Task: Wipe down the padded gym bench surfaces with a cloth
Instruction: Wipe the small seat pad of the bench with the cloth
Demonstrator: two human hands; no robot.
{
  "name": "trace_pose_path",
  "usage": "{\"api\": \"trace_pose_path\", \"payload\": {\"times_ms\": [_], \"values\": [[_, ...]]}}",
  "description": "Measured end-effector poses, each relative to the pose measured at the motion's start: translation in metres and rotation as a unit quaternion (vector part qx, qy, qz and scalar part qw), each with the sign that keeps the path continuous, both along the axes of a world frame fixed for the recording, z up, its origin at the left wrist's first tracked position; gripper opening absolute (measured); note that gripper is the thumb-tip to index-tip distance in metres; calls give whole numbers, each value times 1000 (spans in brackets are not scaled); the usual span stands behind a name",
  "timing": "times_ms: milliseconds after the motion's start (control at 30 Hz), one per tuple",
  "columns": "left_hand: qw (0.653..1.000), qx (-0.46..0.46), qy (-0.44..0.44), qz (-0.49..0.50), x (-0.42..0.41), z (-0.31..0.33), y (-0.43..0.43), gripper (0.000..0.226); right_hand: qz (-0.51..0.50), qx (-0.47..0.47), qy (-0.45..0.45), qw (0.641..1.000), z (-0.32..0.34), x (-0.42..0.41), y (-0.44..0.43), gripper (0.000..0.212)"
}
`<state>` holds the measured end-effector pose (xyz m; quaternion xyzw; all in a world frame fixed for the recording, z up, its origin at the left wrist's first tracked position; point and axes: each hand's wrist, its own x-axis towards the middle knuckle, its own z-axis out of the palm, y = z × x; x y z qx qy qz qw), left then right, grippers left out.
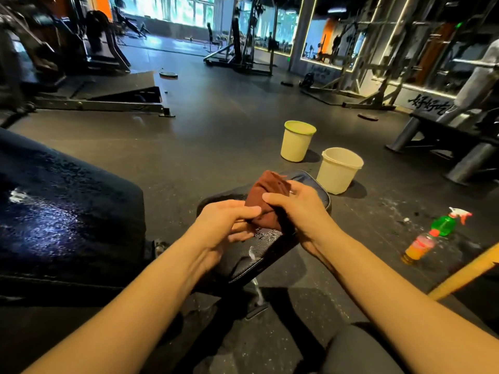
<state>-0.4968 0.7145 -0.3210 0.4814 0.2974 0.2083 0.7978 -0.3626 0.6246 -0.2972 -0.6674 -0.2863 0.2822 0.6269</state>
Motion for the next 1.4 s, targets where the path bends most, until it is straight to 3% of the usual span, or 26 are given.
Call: {"api": "trace_pose_path", "payload": {"times_ms": [67, 100, 233, 300, 400, 467, 533, 633, 700, 833, 933, 1000, 1067, 1133, 1200, 1300, 1400], "values": [[998, -18, -29, 53, 15, -6, -7, 18, 15, 14, 49, 999, -2, 4, 2, 16], [998, -13, -22, 64, 21, -10, -12, 20, 19, 3, 28, 999, -4, 7, 2, 12], [988, 127, 60, 69, 26, -26, -16, 32, 11, -50, -244, 968, -6, 36, 9, 9], [949, 277, 120, 92, 19, -35, -5, 41, -23, -69, -372, 925, 8, 72, 17, 9], [855, 456, 231, 88, 4, -47, 10, 61, -42, -220, -526, 820, 31, 128, 32, 15], [817, 499, 289, 26, -2, -53, 14, 105, -43, -328, -586, 739, 25, 136, 40, 18], [795, 505, 334, -29, -5, -59, 19, 148, -42, -378, -606, 699, 9, 127, 47, 18], [781, 498, 371, -65, -8, -65, 28, 170, -22, -374, -604, 704, -8, 94, 53, 16], [771, 498, 388, -86, -9, -68, 32, 175, 45, -358, -608, 707, -23, 55, 53, 22], [743, 514, 414, -111, -11, -75, 41, 173, 187, -323, -650, 662, -48, -5, 34, 25], [736, 522, 418, -108, -11, -81, 39, 174, 113, -370, -647, 657, -23, 51, 32, 29], [737, 525, 414, -97, -12, -85, 39, 174, 12, -405, -643, 651, -3, 101, 40, 21], [738, 527, 412, -90, -12, -87, 39, 175, -68, -390, -623, 674, 4, 123, 51, 18], [742, 525, 409, -87, -11, -87, 39, 175, -42, -369, -613, 698, -6, 94, 66, 19], [745, 523, 407, -84, -12, -84, 40, 176, 73, -350, -610, 707, -31, 38, 73, 23], [749, 519, 403, -86, -11, -79, 41, 172, 223, -327, -631, 667, -49, -13, 47, 24], [746, 523, 404, -86, -10, -80, 43, 173, 133, -374, -646, 652, -21, 41, 32, 26]]}}
